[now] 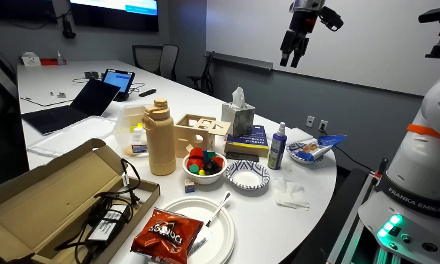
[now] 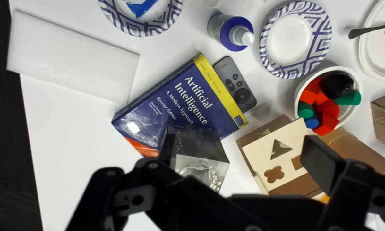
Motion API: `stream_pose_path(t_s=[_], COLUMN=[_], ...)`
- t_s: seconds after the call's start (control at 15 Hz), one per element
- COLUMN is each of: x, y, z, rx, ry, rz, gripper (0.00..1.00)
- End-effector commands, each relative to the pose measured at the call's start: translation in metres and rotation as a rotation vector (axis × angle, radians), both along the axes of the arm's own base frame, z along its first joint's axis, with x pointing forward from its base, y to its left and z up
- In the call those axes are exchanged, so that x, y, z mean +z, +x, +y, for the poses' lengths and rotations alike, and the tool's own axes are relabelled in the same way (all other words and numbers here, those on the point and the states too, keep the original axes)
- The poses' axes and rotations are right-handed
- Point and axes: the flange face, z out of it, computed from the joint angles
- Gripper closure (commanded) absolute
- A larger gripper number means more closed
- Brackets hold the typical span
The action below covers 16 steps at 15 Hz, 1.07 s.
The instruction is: Close the lid of the shape sorter
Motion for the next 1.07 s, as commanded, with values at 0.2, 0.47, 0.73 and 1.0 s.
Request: stream_pose_path(t_s=[0.2,0.47,0.73,1.0], x=[-0.066,-0.11,-0.153,-0.193], y=[0.037,0.051,0.061,0.073], z=[0.098,0.113,0.109,0.108], rx=[0.006,-0.016,-0.044,-0.06], ry=[-0.09,-0.099,-0.077,-0.048], rz=[0.061,0.128,0.156,0.143], gripper=[0.0,0.0,0.0,0.0])
